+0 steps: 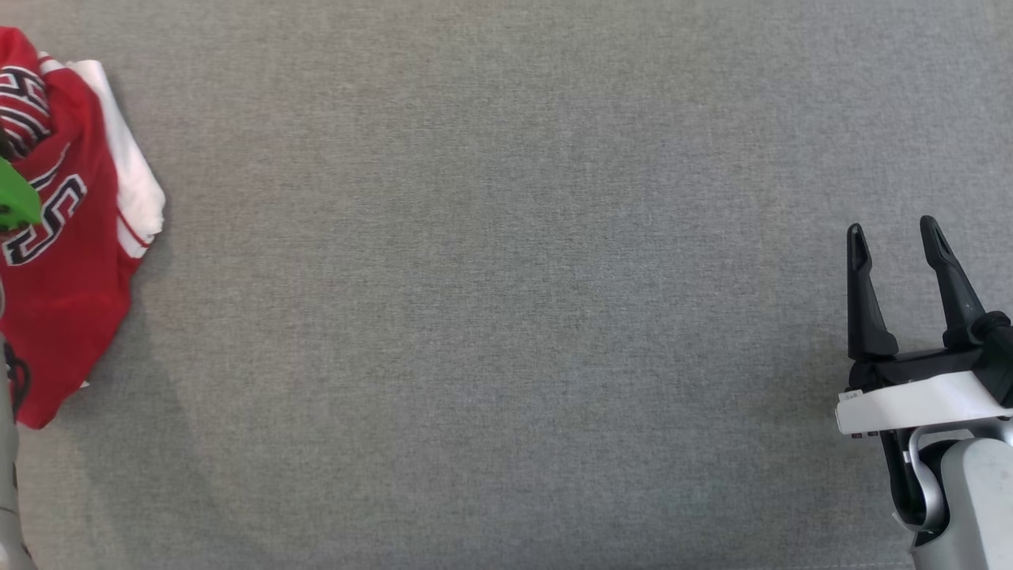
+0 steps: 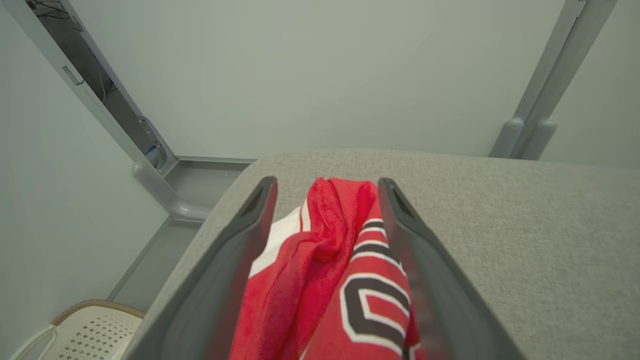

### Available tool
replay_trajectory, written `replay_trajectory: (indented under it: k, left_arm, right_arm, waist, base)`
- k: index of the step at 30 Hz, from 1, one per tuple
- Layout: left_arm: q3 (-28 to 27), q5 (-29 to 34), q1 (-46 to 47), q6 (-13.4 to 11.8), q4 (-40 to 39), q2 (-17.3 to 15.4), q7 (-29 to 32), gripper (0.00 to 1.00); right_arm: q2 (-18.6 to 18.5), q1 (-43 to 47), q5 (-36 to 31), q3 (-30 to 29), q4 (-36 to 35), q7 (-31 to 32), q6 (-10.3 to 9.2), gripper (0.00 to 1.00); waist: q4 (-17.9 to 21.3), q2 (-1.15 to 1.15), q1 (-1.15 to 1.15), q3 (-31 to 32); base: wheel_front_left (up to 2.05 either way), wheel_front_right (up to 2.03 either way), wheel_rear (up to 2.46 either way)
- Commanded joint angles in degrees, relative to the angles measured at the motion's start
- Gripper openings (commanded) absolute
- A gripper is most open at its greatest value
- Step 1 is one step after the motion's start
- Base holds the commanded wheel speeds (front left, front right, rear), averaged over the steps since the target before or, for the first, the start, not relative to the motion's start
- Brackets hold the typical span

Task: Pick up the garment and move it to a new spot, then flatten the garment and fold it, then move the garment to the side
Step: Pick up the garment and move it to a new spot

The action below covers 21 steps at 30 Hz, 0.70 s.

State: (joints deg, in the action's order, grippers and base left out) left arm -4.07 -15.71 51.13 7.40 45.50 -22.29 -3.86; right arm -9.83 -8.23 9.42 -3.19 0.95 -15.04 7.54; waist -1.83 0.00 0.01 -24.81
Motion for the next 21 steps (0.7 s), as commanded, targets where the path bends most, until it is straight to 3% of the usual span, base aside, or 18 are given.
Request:
replay_trajectory:
  k: [1,12,14,15,21]
  left_arm:
    - [0.51,-1.47,0.05,0.1,1.61,-0.5,1.61,1.0]
    - [4.66,-8.31,-2.21,0.05,12.2,-0.46,14.22,1.0]
    - [5.05,-9.22,-2.35,0.05,13.17,-0.45,15.4,0.44]
    - [5.37,-9.56,-2.33,0.06,13.44,-0.67,15.62,0.0]
    - [6.45,-10.77,-1.73,0.06,14.06,-1.74,14.28,0.0]
  right_arm:
    - [0.13,-0.19,-0.44,-0.18,-0.37,0.04,-0.11,1.0]
    - [-0.04,-0.78,-0.28,0.09,-0.08,0.26,-0.11,1.0]
    - [0.16,-0.93,-0.39,0.27,-0.03,0.38,-0.11,1.0]
    - [0.23,-0.99,-0.42,0.36,0.02,0.45,-0.11,1.0]
    - [0.28,-1.18,-0.01,0.59,0.9,0.42,-0.11,1.0]
  waist:
    - [1.22,0.0,-0.01,-1.19]
    - [1.07,0.0,-0.01,-1.03]
    - [1.09,0.0,-0.01,-0.88]
    - [1.14,0.0,-0.01,-0.8]
    - [1.31,0.0,-0.01,0.31]
  base:
    - [0.0,0.0,0.0]
    - [0.0,0.0,0.0]
    - [0.0,0.0,0.0]
    - [0.0,0.0,0.0]
    - [0.0,0.0,0.0]
